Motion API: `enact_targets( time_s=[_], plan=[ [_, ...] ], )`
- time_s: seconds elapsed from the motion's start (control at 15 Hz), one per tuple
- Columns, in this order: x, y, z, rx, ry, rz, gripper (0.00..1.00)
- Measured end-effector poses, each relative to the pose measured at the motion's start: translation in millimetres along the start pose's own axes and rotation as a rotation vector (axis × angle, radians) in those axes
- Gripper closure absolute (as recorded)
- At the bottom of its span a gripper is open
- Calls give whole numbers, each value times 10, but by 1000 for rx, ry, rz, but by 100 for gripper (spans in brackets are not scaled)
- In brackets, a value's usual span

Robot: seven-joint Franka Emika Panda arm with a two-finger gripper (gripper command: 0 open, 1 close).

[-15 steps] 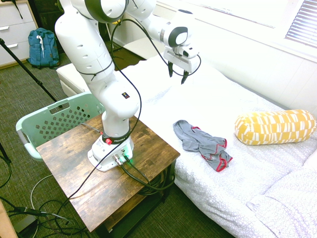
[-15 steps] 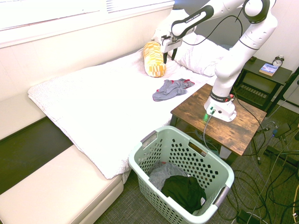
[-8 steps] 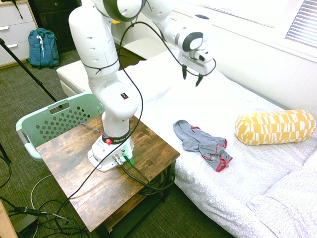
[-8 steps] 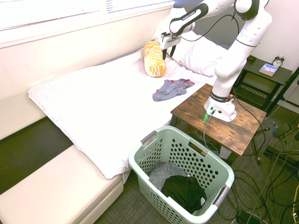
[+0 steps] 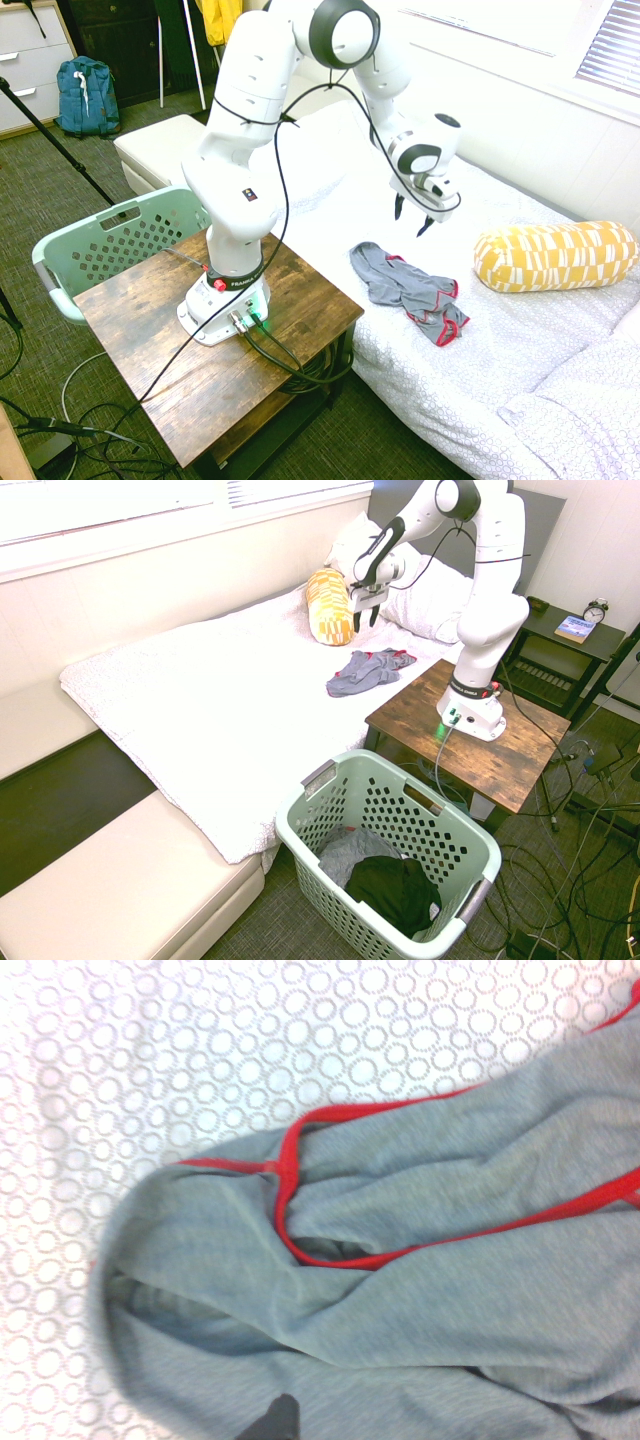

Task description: Put my clothes in the laundry bag

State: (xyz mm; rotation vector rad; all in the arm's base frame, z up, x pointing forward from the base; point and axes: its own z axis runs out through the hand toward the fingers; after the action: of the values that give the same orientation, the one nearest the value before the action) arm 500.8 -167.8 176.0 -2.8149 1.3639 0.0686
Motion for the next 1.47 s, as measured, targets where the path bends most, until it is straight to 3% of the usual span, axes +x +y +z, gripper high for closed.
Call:
enact_targets(
  time_s=[0.4, 0.73, 0.8, 1.47],
  plan=[
    [143, 464, 1046, -14, -45, -49, 0],
    [-182, 380, 1775, -29, -6, -141, 0],
    [-236, 336, 1871, -32, 8, -158, 100],
    [-308, 169, 1974, -32, 30, -200, 100]
  ],
)
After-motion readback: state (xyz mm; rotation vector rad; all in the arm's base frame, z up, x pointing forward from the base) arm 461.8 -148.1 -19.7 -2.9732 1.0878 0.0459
